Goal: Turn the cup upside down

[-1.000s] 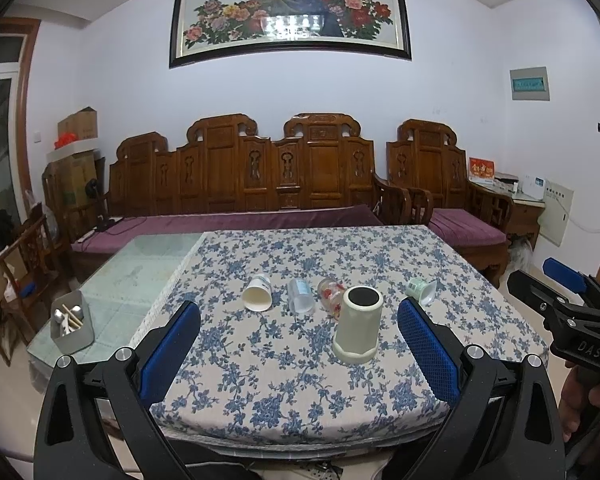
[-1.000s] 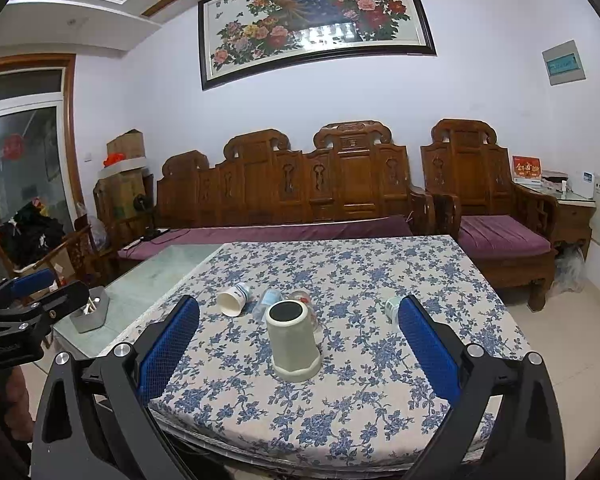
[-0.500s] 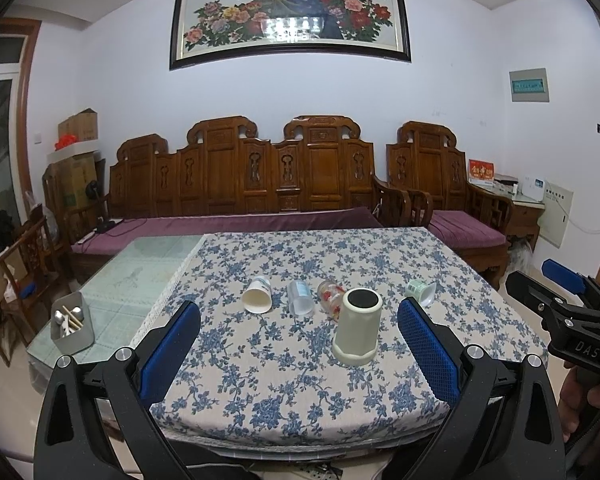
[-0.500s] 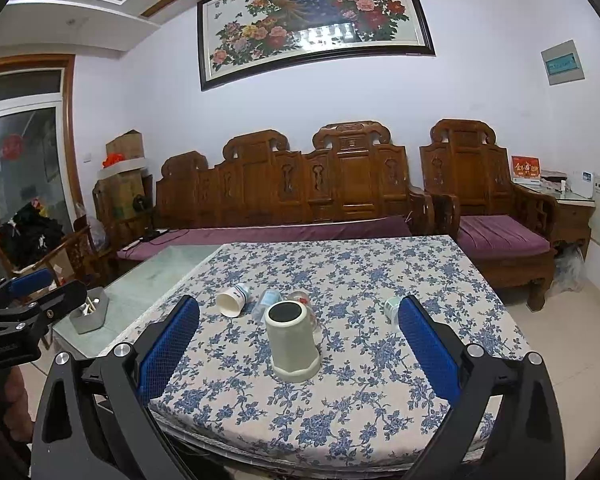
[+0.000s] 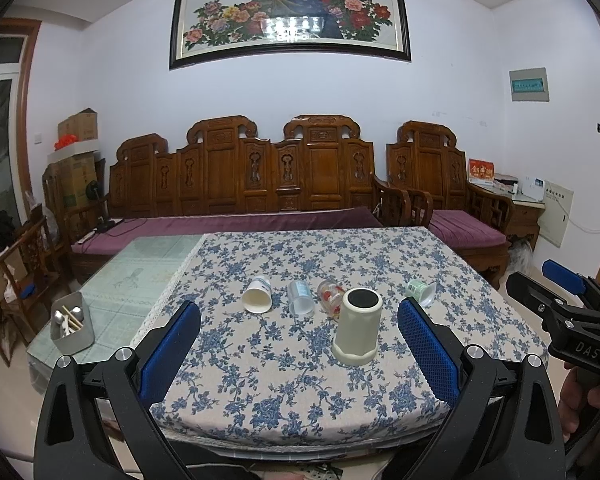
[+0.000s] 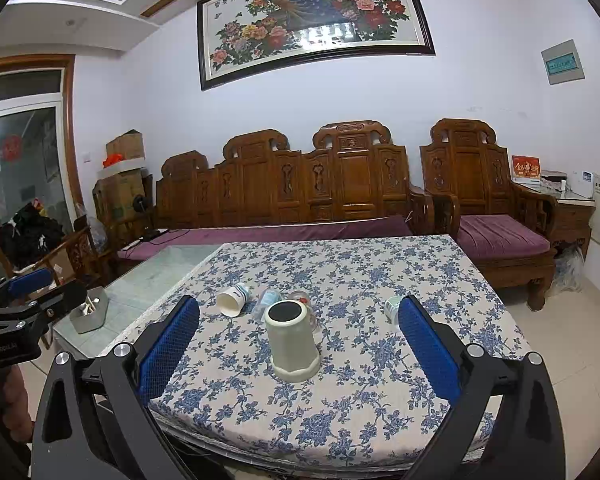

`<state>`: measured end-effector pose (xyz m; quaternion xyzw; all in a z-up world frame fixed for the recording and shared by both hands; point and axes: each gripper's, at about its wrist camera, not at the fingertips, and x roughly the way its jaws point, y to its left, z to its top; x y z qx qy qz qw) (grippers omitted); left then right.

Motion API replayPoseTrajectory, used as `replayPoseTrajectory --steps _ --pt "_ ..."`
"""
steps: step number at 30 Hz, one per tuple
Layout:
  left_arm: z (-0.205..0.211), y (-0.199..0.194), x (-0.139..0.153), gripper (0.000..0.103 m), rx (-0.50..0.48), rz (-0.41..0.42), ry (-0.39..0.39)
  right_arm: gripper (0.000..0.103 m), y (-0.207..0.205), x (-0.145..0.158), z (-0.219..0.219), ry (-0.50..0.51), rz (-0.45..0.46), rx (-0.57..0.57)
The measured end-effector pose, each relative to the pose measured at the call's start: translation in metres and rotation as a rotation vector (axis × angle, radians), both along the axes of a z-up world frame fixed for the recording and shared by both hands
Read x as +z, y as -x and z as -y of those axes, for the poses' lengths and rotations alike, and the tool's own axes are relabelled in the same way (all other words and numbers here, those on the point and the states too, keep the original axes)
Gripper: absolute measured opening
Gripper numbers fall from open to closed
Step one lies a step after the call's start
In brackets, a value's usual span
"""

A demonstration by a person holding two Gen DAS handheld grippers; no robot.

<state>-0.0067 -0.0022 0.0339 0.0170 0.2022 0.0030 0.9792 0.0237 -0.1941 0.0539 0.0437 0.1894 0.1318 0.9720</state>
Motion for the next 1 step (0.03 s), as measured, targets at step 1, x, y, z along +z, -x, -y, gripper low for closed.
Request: replayPoseTrajectory --steps 1 --pt "0.0001 -0.0002 0.0004 0.095 0.0 0.0 0.0 0.1 -0.0004 0.0 -0.0005 0.0 0.0 -0.001"
